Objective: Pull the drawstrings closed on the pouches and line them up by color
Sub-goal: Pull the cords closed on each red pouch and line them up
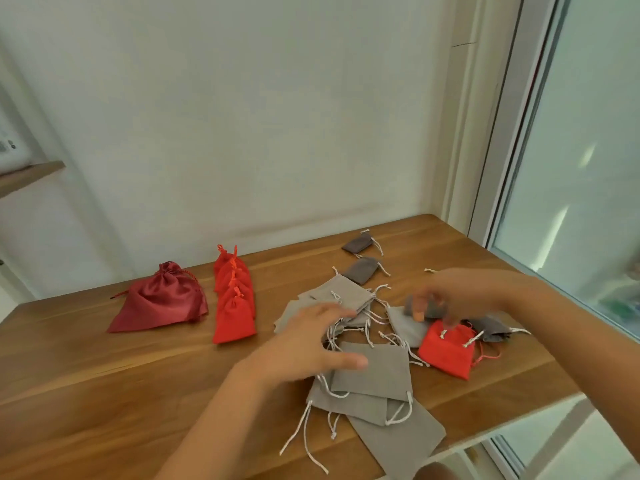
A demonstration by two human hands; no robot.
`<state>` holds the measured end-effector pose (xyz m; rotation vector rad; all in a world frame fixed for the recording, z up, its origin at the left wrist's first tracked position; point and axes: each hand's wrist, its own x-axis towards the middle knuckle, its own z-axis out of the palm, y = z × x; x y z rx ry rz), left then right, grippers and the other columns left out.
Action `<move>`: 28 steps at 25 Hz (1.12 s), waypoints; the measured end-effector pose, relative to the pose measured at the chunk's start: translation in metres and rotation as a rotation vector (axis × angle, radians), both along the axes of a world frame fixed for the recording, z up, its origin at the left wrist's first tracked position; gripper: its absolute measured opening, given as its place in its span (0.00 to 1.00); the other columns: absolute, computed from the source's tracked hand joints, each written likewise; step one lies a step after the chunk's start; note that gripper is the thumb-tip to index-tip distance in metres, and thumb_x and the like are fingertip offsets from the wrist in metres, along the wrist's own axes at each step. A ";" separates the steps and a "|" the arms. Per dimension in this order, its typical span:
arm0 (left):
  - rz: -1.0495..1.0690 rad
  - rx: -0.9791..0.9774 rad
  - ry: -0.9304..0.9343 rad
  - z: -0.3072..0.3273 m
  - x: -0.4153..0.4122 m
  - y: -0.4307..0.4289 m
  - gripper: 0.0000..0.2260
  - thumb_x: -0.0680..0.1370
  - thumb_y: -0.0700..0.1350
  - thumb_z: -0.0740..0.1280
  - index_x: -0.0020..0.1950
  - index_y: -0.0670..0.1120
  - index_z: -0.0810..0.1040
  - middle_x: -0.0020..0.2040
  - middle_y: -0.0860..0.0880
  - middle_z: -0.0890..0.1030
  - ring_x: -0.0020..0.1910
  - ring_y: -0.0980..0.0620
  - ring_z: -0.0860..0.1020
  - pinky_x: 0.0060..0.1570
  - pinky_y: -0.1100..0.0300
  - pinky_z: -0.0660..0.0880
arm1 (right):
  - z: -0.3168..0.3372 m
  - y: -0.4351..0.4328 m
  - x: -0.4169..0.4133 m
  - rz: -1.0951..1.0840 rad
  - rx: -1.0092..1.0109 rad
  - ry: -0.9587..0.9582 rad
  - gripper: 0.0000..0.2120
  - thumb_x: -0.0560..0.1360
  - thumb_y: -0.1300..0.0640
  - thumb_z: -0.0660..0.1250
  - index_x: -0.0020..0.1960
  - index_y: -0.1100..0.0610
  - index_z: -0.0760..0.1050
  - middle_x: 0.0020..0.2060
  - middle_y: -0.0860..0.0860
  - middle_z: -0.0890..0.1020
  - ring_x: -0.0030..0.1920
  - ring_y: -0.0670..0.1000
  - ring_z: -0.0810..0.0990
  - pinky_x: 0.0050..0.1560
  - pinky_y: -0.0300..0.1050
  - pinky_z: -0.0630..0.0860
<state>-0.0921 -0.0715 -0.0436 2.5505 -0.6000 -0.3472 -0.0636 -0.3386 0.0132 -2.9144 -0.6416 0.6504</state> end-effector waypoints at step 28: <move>0.362 -0.911 0.059 0.018 -0.007 0.004 0.17 0.70 0.55 0.70 0.53 0.45 0.81 0.50 0.47 0.84 0.52 0.51 0.81 0.56 0.59 0.76 | -0.008 0.109 0.020 -0.269 1.334 0.137 0.10 0.73 0.58 0.71 0.38 0.59 0.73 0.33 0.51 0.77 0.32 0.46 0.74 0.33 0.36 0.69</move>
